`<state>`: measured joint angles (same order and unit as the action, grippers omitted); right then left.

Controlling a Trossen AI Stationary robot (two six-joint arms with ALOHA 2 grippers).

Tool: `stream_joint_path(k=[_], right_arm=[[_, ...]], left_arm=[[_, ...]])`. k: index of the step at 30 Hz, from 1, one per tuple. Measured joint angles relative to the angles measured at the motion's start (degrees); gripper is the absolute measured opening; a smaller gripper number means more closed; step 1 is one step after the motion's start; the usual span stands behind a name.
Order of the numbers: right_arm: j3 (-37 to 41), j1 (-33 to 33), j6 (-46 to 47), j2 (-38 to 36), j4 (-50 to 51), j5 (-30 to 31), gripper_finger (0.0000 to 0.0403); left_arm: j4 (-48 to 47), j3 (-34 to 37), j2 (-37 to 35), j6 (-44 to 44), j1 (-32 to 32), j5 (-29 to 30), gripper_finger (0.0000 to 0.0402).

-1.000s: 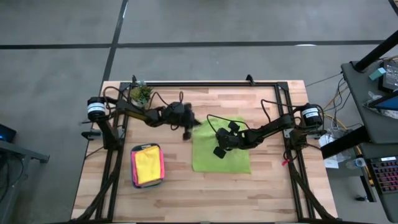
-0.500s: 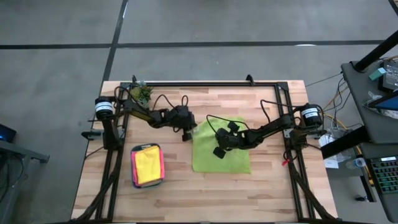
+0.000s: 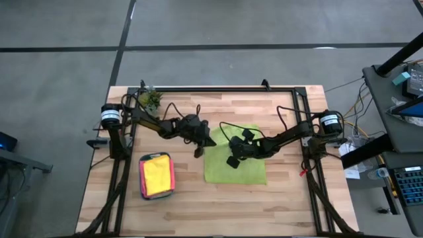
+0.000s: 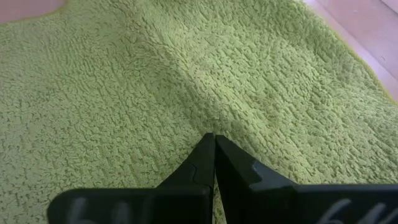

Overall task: Fold microfiber towels
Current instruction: Fold the green microfiber cloth

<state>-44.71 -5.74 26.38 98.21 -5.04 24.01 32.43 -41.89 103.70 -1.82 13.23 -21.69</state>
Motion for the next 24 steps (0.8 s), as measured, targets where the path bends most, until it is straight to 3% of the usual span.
stream_joint_path(k=[4,9,11,15,20,24], right_arm=[[0.0,-0.02,0.01,-0.02,0.0,0.03,0.0009],[-0.02,-0.02,0.07,-0.02,0.04,0.04,0.0009],[-0.02,-0.02,0.05,-0.02,0.06,0.02,0.0009],[-0.02,-0.02,0.05,-0.02,0.07,0.03,0.0009],[-0.09,-0.02,0.16,-0.07,0.28,-0.33,0.0009],[-0.11,-0.02,0.17,-0.07,0.42,-0.45,0.0009]], left_arm=[[-2.1,-0.18,-1.17,-0.83,0.17,5.76,0.0],[-6.2,0.0,-0.98,-2.53,0.31,24.26,0.0],[-6.74,0.04,-0.98,-1.49,0.37,27.16,0.0],[-7.9,0.04,-0.85,-1.43,0.25,22.74,0.0],[-6.9,-0.05,1.86,1.11,0.16,12.69,0.0],[-5.84,-0.9,3.87,1.53,-0.23,11.65,0.0]])
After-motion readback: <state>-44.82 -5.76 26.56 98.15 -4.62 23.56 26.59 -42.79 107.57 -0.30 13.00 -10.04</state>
